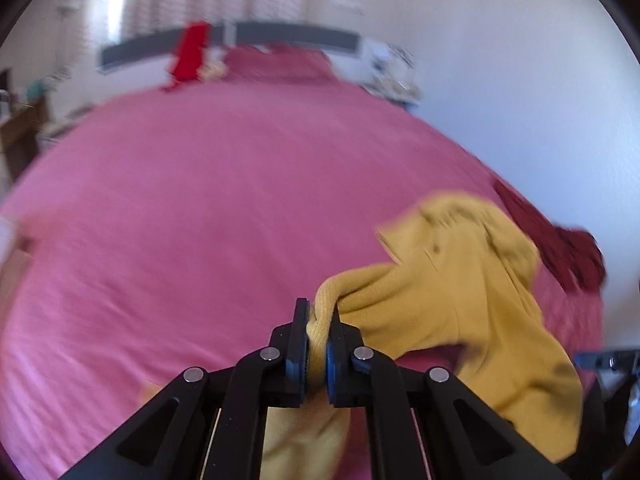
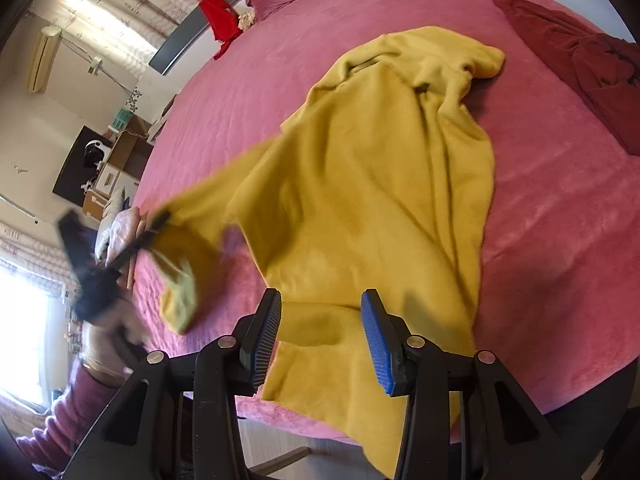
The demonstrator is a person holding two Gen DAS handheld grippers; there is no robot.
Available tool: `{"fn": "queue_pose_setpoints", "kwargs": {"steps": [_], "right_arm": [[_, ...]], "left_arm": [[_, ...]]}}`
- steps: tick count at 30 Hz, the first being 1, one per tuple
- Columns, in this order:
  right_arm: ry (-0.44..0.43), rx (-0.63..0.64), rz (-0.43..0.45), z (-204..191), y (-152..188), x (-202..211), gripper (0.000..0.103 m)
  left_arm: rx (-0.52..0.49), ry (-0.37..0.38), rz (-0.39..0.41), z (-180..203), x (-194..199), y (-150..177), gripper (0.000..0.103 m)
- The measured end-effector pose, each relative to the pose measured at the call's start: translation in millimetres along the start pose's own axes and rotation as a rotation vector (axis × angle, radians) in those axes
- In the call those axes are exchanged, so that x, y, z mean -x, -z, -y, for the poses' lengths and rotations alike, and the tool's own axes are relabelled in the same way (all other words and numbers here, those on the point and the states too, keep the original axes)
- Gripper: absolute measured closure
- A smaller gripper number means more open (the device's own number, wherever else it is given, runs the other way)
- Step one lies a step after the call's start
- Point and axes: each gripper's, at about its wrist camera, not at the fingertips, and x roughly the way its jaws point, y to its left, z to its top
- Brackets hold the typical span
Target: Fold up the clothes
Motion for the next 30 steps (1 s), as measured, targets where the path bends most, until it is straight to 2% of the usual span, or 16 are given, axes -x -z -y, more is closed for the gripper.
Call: {"fn": "queue_pose_setpoints", "kwargs": {"steps": [5, 8, 12, 13, 14, 17, 19, 20, 22, 24, 26, 28, 30], "right_arm": [[0.008, -0.028, 0.005, 10.6, -3.4, -2.0, 0.059], [0.03, -0.033, 0.003, 14.6, -3.7, -6.8, 0.059], [0.03, -0.05, -0.014, 21.2, 0.1, -13.8, 0.059], [0.028, -0.048, -0.019, 21.9, 1.4, -16.4, 0.059], [0.025, -0.047, -0.025, 22.5, 2.7, -19.0, 0.059], [0.017, -0.042, -0.041, 24.2, 6.4, -26.7, 0.058], [0.023, -0.023, -0.05, 22.7, 4.0, -33.1, 0.05], [0.034, -0.012, -0.054, 22.2, 2.1, -36.1, 0.046], [0.082, 0.002, -0.044, 25.9, -2.2, -38.2, 0.045], [0.123, -0.001, -0.037, 32.0, -5.2, -39.0, 0.042], [0.152, -0.006, -0.037, 38.7, -6.5, -39.8, 0.04], [0.141, 0.01, -0.06, 43.7, -8.7, -43.0, 0.04], [0.122, 0.043, -0.094, 41.9, -5.2, -50.4, 0.039]], "left_arm": [[0.011, -0.154, 0.029, -73.6, 31.9, -23.2, 0.097], [0.031, -0.248, 0.014, -107.0, 27.5, -36.5, 0.097], [0.108, -0.383, -0.105, -172.9, 15.4, -34.5, 0.094], [0.142, -0.388, -0.166, -184.7, 7.2, -29.2, 0.094], [0.161, -0.383, -0.189, -188.8, 2.5, -20.9, 0.093], [0.221, -0.321, -0.197, -189.2, 5.7, 10.6, 0.093], [0.273, -0.257, -0.15, -181.0, 20.1, 33.2, 0.093], [0.302, -0.218, -0.114, -174.6, 30.1, 44.6, 0.09], [0.366, -0.101, -0.053, -152.2, 45.7, 66.3, 0.088], [0.396, -0.002, -0.041, -129.0, 52.3, 83.8, 0.087], [0.378, 0.097, -0.095, -97.7, 41.6, 104.2, 0.085], [0.331, 0.163, -0.196, -66.2, 22.5, 124.0, 0.085], [0.314, 0.219, -0.255, -40.7, 7.5, 139.5, 0.085]]}}
